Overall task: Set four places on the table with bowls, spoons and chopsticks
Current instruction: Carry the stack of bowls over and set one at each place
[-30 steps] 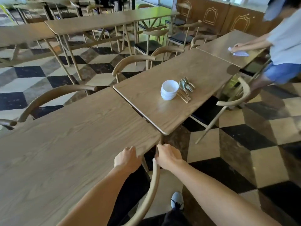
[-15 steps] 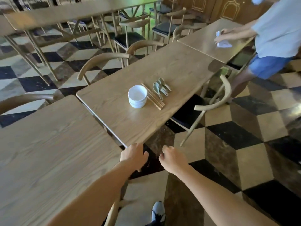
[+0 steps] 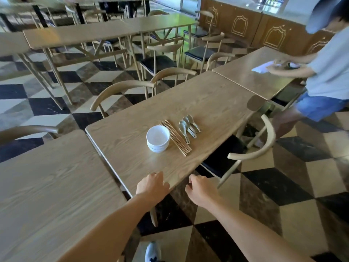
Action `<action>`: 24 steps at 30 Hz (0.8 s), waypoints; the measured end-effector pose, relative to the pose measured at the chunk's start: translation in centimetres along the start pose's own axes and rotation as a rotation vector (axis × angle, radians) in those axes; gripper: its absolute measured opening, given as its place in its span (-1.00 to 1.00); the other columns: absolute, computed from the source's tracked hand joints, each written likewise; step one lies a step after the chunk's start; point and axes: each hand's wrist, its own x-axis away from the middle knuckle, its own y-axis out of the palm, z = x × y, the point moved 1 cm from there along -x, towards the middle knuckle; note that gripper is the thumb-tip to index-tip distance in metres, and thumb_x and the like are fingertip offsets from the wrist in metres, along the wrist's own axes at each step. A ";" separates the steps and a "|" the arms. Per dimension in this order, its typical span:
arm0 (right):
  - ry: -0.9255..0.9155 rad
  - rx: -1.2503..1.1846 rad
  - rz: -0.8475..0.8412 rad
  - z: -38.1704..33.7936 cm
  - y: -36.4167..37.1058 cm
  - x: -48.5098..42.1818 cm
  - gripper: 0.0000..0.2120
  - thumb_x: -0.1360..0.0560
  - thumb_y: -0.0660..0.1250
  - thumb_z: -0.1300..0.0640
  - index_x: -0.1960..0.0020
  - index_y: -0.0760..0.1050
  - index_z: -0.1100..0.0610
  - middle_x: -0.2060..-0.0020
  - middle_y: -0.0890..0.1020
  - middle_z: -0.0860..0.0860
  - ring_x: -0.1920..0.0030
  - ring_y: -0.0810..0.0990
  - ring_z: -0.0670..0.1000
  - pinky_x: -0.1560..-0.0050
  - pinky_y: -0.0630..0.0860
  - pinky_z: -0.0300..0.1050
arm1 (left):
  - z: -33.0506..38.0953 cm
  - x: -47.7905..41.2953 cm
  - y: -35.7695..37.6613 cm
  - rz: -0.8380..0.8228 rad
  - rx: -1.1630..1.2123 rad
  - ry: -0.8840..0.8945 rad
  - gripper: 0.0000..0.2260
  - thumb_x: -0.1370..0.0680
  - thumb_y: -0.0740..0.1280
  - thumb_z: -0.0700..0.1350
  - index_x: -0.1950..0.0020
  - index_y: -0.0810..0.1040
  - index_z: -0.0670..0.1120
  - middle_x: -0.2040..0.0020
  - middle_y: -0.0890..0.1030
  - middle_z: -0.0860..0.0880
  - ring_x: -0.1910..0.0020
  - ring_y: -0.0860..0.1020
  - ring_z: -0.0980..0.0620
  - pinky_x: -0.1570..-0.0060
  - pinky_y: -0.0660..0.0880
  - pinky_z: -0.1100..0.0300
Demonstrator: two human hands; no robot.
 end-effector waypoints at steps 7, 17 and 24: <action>0.062 0.040 -0.056 -1.1 -1.7 -6.0 -0.73 -0.57 0.16 -0.08 -0.02 0.44 0.12 0.02 0.58 0.07 0.04 0.58 0.10 0.20 0.42 -0.07 | -1.1 -6.4 -1.2 -0.005 0.098 -0.042 -0.71 -0.54 0.19 0.16 0.02 0.53 -0.02 0.06 0.61 -0.04 0.11 0.59 -0.12 0.15 0.54 0.08; 0.060 -0.150 -0.115 -2.6 -2.5 -16.8 -0.59 -0.55 0.07 -0.27 -0.09 0.42 0.04 0.04 0.60 0.01 0.09 0.57 0.04 0.08 0.54 -0.02 | -3.4 -13.3 -1.9 0.021 0.163 -0.241 -0.58 -0.58 0.05 0.28 0.08 0.48 -0.02 0.07 0.62 -0.06 0.13 0.56 -0.15 0.20 0.44 0.07; 0.052 -0.470 -0.268 -1.9 -1.9 -25.3 -0.37 -0.50 0.08 -0.36 -0.38 0.29 0.06 -0.06 0.52 0.00 -0.07 0.60 0.16 0.14 0.63 0.08 | -4.8 -18.0 -2.7 0.182 0.400 -0.588 -0.61 -0.56 0.09 0.32 0.17 0.37 0.02 0.21 0.48 0.04 0.20 0.43 -0.08 0.19 0.33 0.06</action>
